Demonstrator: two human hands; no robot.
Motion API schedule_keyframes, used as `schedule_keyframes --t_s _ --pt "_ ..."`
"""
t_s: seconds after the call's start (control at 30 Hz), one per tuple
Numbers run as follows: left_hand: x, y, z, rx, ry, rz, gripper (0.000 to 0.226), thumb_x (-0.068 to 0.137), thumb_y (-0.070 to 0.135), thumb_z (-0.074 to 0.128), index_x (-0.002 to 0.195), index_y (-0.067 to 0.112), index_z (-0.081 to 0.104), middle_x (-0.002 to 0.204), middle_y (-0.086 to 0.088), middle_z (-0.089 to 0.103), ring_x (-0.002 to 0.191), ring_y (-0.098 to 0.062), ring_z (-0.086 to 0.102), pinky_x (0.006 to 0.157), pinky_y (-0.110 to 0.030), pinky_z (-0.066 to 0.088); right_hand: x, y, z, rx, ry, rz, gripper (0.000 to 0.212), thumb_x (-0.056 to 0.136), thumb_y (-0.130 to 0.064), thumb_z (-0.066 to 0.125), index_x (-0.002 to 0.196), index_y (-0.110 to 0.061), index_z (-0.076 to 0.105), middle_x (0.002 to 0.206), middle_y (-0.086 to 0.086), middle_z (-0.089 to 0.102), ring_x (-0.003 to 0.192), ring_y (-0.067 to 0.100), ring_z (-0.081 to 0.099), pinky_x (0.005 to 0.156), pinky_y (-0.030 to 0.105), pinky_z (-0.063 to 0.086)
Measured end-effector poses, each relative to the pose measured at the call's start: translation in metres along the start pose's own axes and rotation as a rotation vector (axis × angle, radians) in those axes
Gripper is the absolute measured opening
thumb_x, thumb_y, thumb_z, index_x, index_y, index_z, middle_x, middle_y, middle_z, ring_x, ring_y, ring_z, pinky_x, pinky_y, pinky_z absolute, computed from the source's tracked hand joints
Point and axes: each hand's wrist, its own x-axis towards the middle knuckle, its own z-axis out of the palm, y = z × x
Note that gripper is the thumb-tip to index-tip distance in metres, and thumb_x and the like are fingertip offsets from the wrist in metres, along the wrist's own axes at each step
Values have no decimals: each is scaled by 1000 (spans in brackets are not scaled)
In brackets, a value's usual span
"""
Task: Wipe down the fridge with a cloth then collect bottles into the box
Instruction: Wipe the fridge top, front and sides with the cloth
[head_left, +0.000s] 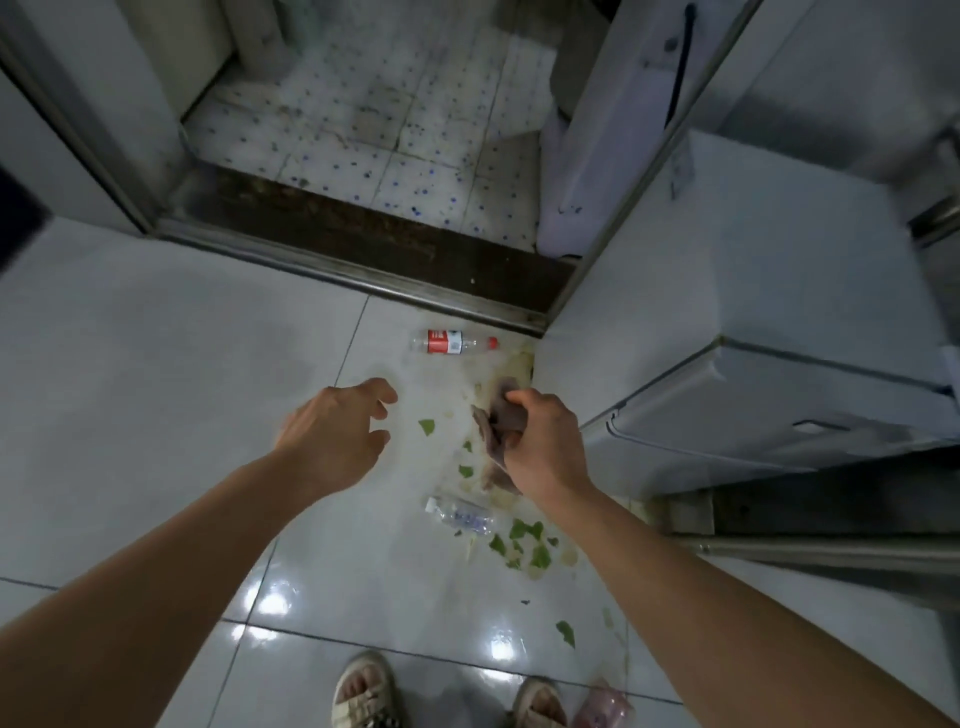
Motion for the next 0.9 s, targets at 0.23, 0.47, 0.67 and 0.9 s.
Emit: schedule_keyframes --t_s 0.23,0.47,0.67,0.9 --pt "4 16 -92 66 -11 103 38 89 23 61 126 24 50 120 4 63 106 -16 61 92 -31 50 8 -60 -54 6 101 20 40 83 -20 70 121 -17 60 117 8 59 101 23 60 79 23 44" --pt "45 71 -150 186 -61 203 39 89 26 61 127 26 49 121 5 62 108 -15 59 94 -32 49 39 -76 -112 69 175 103 35 81 -18 71 115 -17 63 114 8 62 91 22 64 70 13 38" --pt "117 127 -183 296 -150 320 40 87 28 62 125 28 51 120 4 62 106 -16 59 93 -34 49 87 -65 -153 175 279 235 31 86 -15 64 117 -12 59 109 9 64 73 15 63 61 8 42" --pt "202 199 -196 381 -284 541 31 88 25 58 119 23 51 111 -1 63 101 -22 61 83 -35 52 126 -47 -184 253 420 424 26 83 -14 65 107 -7 58 97 10 66 87 27 63 69 25 43"
